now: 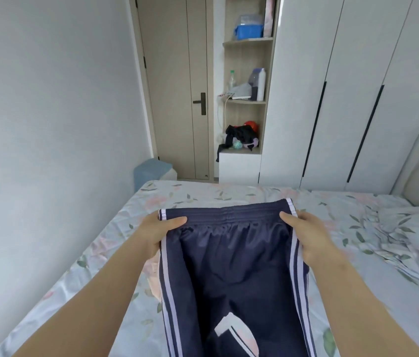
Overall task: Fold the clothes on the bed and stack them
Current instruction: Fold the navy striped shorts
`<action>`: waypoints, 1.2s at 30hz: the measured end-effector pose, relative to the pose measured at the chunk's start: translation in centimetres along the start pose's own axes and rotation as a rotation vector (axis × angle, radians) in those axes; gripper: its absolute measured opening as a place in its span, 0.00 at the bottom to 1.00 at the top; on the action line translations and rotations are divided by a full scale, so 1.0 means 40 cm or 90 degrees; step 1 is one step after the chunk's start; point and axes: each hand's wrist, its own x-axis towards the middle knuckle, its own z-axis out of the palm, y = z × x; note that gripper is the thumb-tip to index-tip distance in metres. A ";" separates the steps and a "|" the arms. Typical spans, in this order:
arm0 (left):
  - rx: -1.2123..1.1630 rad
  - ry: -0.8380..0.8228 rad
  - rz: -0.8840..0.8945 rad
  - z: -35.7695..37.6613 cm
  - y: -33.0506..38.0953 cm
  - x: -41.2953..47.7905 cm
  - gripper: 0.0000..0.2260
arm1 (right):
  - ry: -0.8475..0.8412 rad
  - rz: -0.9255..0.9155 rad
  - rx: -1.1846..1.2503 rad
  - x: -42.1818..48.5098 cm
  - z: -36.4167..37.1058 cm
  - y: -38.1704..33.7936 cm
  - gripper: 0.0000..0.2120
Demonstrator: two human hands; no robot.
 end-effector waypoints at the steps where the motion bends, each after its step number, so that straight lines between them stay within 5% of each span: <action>1: 0.004 0.009 0.013 -0.008 -0.002 0.004 0.13 | 0.019 -0.018 -0.010 -0.001 0.000 0.001 0.06; 8: 0.004 -0.046 0.031 0.000 -0.013 -0.007 0.07 | -0.005 -0.049 -0.085 -0.019 0.027 0.018 0.04; 11: -0.110 -0.100 -0.030 -0.015 -0.007 -0.013 0.08 | -0.055 -0.058 -0.022 -0.032 0.015 0.007 0.01; 16: -0.095 -0.015 -0.103 -0.005 -0.051 -0.004 0.11 | -0.009 -0.004 0.009 -0.011 0.006 0.042 0.03; 23: -0.032 0.070 0.005 0.133 -0.097 -0.038 0.04 | 0.026 -0.034 -0.061 -0.041 0.103 0.115 0.09; 36: 0.072 -0.056 0.156 0.218 -0.093 -0.095 0.13 | -0.210 -0.070 0.095 -0.111 0.163 0.092 0.20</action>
